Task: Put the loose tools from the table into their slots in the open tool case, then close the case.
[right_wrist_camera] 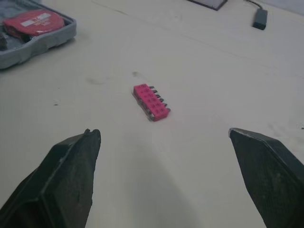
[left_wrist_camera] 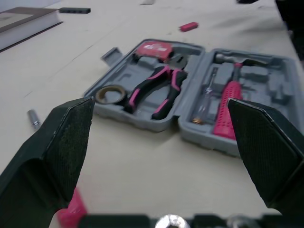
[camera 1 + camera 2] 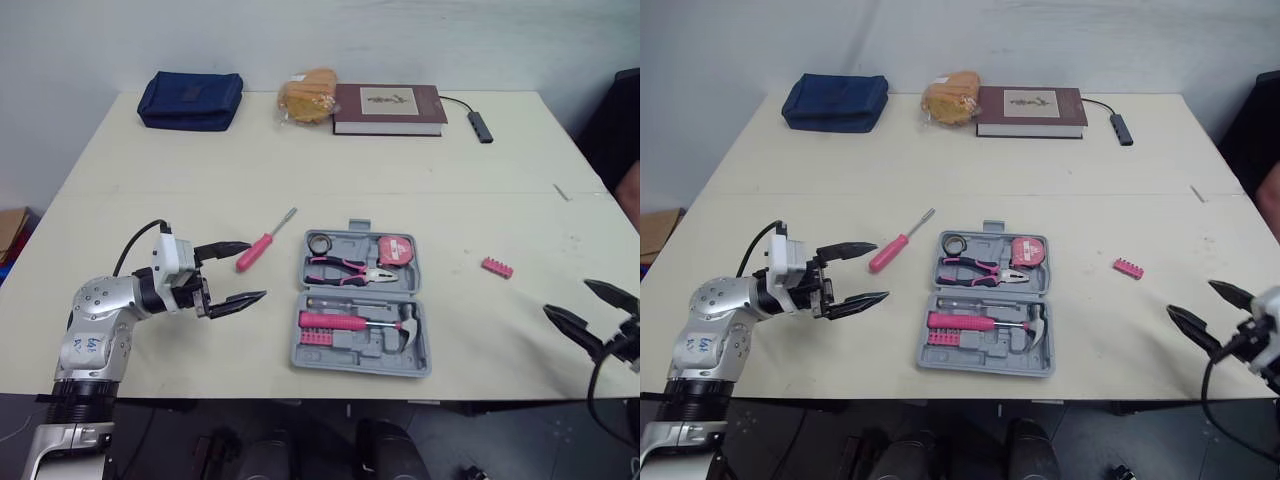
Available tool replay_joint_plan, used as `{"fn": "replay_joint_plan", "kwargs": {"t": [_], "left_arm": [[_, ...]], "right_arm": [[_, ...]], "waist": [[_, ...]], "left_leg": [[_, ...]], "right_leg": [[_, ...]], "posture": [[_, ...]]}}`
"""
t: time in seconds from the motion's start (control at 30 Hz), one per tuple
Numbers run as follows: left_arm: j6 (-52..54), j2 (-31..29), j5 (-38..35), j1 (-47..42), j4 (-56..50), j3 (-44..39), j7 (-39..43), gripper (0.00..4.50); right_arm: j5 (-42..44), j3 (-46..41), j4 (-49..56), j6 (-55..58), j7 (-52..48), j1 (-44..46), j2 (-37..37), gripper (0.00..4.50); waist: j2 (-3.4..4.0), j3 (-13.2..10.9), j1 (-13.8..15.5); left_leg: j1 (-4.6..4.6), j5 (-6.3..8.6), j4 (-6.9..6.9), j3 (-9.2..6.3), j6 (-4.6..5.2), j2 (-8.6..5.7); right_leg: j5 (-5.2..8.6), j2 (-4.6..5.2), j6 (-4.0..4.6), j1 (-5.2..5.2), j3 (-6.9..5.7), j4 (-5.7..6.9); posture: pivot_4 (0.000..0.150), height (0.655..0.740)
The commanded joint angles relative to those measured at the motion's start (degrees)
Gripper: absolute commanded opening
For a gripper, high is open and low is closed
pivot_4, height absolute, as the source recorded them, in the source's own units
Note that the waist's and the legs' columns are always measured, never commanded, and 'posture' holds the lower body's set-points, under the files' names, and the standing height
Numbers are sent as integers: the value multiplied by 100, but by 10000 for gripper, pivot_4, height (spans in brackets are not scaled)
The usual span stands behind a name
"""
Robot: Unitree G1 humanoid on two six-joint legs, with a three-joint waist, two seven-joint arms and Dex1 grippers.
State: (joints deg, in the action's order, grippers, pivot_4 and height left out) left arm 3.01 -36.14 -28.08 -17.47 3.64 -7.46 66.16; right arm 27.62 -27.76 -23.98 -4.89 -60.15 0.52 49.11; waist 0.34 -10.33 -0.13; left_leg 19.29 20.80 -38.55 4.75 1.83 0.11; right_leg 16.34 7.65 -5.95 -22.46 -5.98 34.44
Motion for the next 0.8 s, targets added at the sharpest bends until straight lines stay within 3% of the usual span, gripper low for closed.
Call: {"fn": "replay_joint_plan", "kwargs": {"t": [0.03,0.17,0.4,0.67,0.8], "left_arm": [[174,49,-180,-50,-347,29,-2,44872],[466,96,-282,-43,-788,137,-109,44872],[816,25,-309,8,-1099,109,-156,44872],[1095,19,-346,-74,-1284,107,-235,44872],[1132,62,-331,-159,-1287,127,-282,44872]], "right_arm": [[-295,203,-635,-56,-136,471,189,45000],[-700,694,-1816,-78,-316,1628,198,45000],[-977,1078,-2704,-406,-814,2359,83,45000],[-1109,1200,-2712,-383,-603,2627,-252,45000],[-1103,1328,-1879,-123,-467,2280,-448,45000]], "waist": [[1,-1,32],[4,-8,-1],[7,-11,-2],[11,-17,-11],[12,-18,-8]], "left_leg": [[2,0,-2,-2,0,1],[31,1,-33,-13,-1,5],[44,5,-56,-17,9,3],[49,5,-56,-21,7,3],[53,5,-59,-28,7,4]], "right_leg": [[0,0,0,0,2,0],[0,-7,0,-3,-4,14],[-6,-5,-11,-2,-9,15],[-6,-7,-11,-2,-13,12],[-6,-7,-11,-2,-12,11]], "posture": [[1500,7400],[1500,7400],[1500,7400],[1500,7400],[1500,7400]]}}
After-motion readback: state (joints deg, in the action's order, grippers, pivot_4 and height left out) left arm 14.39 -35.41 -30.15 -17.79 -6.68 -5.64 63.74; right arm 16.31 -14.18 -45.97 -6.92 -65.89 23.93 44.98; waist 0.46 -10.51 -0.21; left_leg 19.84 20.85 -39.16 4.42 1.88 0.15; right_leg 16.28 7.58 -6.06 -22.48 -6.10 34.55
